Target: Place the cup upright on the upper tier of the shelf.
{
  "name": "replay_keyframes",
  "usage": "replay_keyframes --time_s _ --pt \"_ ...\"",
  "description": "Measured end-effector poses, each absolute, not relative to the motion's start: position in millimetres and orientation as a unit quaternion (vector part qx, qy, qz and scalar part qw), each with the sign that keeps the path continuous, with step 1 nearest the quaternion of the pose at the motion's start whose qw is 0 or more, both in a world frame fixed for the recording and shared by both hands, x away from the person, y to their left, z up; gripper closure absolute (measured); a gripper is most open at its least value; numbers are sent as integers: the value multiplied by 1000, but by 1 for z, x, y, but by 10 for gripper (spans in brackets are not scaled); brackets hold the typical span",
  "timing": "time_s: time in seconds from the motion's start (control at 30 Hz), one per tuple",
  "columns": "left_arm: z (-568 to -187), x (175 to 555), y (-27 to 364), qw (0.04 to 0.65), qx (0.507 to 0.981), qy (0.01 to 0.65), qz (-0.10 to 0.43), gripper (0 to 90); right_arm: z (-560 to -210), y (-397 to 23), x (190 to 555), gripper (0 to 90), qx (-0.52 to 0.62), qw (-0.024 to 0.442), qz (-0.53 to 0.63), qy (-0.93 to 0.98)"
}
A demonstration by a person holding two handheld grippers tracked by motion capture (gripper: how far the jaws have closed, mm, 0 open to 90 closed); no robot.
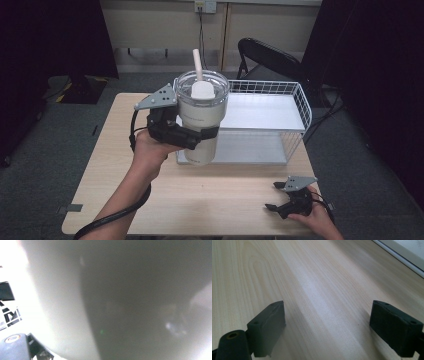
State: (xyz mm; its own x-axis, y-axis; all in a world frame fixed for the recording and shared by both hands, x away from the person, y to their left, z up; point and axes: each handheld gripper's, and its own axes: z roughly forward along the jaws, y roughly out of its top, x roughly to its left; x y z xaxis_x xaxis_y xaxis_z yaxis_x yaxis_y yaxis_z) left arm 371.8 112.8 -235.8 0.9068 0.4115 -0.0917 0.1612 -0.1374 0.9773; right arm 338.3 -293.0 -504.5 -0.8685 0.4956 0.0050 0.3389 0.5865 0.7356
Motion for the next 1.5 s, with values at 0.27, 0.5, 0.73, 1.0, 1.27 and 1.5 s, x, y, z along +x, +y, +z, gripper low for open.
replay_keyframes --time_s 0.27,0.5,0.73,1.0,1.27,1.5 --pt "-223 385 103 630 745 194 97 86 -505 -293 338 126 236 100 390 885" --pt "-216 394 96 631 746 193 97 86 -505 -293 338 126 236 100 390 884" --pt "-211 405 90 631 743 199 101 86 -505 -293 338 126 235 99 390 885" --pt "-205 420 81 629 741 210 110 86 -505 -293 338 126 235 99 390 885" --pt "-204 431 76 623 742 213 121 86 -505 -293 339 126 235 99 390 885" --pt "-205 440 69 619 744 215 132 87 -505 -293 338 126 235 99 390 885"
